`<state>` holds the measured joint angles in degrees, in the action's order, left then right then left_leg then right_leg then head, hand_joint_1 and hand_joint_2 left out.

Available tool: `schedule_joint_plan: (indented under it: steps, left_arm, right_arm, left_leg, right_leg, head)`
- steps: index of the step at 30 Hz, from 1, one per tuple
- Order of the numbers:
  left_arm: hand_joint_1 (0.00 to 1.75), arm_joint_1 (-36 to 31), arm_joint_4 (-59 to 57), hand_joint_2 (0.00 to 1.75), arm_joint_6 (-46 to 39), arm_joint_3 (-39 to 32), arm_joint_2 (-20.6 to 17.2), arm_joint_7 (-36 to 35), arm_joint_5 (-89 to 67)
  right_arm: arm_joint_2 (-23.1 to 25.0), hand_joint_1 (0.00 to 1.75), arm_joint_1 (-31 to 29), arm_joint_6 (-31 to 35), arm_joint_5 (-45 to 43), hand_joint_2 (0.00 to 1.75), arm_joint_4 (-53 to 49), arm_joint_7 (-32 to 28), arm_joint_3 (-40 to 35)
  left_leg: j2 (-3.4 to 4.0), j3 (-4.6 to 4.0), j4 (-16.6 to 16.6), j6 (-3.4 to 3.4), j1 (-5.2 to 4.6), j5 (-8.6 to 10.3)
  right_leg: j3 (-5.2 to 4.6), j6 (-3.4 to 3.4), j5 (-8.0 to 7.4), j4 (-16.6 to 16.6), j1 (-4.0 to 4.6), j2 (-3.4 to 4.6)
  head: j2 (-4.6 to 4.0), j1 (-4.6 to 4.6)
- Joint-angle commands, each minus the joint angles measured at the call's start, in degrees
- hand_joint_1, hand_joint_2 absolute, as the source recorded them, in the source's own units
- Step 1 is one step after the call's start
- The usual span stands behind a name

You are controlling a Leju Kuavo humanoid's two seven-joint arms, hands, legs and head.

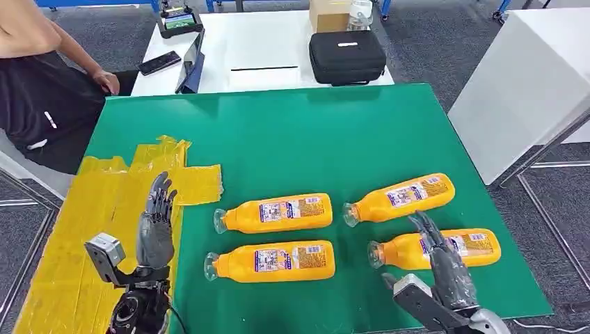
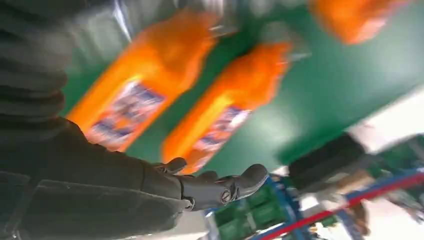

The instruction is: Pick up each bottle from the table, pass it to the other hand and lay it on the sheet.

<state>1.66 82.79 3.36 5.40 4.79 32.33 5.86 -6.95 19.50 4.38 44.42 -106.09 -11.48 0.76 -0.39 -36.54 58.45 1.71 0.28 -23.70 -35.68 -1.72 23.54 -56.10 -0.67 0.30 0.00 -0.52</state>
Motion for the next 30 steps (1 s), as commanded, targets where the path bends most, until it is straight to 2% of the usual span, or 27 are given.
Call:
schedule_joint_plan:
  steps: [1, 4, 12, 18, 23, 28, 29, 30]
  left_arm:
    - [0.00, 1.93, -0.42, 0.00, 0.07, -3.77, 1.00, -0.12, -0.03]
    - [0.00, 0.39, -1.24, 0.00, 0.18, -3.42, 1.35, -0.23, -0.05]
    - [0.00, -0.60, -1.79, 0.00, 0.77, -1.68, 1.53, -1.17, -0.01]
    - [0.00, -0.87, -2.06, 0.00, 0.83, -1.35, 1.66, -1.23, 0.03]
    - [0.00, -4.57, -6.20, 0.00, 1.31, 0.37, 1.97, -2.07, 0.29]
    - [0.00, -4.55, -6.70, 0.00, 1.35, 0.84, 1.50, -2.05, 0.55]
    - [0.00, -4.17, -6.61, 0.00, 1.32, 0.93, 1.30, -1.93, 0.92]
    - [0.00, -4.06, -6.66, 0.00, 1.33, 1.07, 1.18, -1.84, 1.13]
  right_arm:
    - [-1.71, 0.00, 1.78, -3.78, 8.47, 1.75, -1.36, 0.68, 12.25]
    - [-2.41, 0.00, -0.69, -4.45, 9.90, 1.75, 0.87, 1.22, 13.30]
    - [-0.12, 0.00, -1.46, -6.03, 15.95, 1.75, 1.96, 3.40, 14.32]
    - [-0.15, 0.00, -2.29, -6.29, 16.30, 1.75, 3.21, 3.29, 14.33]
    - [-4.97, 0.00, -5.17, -8.91, 16.63, 1.75, 10.82, 2.86, 13.92]
    - [-5.33, 0.00, -4.72, -9.10, 16.70, 1.75, 11.24, 3.02, 13.08]
    - [-5.48, 0.00, -4.56, -9.18, 16.56, 1.75, 11.26, 3.15, 12.92]
    - [-5.41, 0.00, -4.66, -9.24, 16.45, 1.75, 11.58, 3.30, 12.90]
  left_leg:
    - [0.00, 0.30, -0.02, -0.05, -0.02, -0.13]
    - [0.05, 0.20, -0.01, -0.05, 0.02, -0.09]
    - [0.01, 0.35, -0.05, -0.06, 0.03, -0.09]
    - [0.05, 0.32, -0.07, -0.06, 0.03, -0.06]
    - [0.03, 0.43, -0.08, -0.05, 0.05, -0.07]
    - [0.04, 0.19, -0.06, 0.00, 0.02, 0.01]
    - [0.02, 0.52, -0.10, -0.04, 0.02, -0.09]
    - [0.07, 0.33, -0.09, -0.02, 0.03, -0.04]
  right_leg:
    - [0.31, 0.05, 0.15, 0.01, -0.01, -0.06]
    - [0.21, 0.03, 0.06, 0.04, 0.03, 0.01]
    - [0.39, 0.07, 0.11, 0.07, 0.05, -0.08]
    - [0.34, 0.05, 0.07, 0.09, 0.05, -0.05]
    - [0.48, 0.05, 0.07, 0.15, 0.07, -0.09]
    - [0.23, 0.01, 0.00, 0.10, 0.00, -0.05]
    - [0.58, 0.05, 0.11, 0.15, 0.01, -0.10]
    - [0.37, 0.03, 0.04, 0.12, -0.02, -0.01]
  head:
    - [0.00, 0.02]
    - [0.00, 0.02]
    - [0.00, 0.02]
    - [0.00, 0.00]
    - [0.00, 0.00]
    - [0.00, 0.02]
    - [0.00, 0.04]
    - [0.00, 0.00]
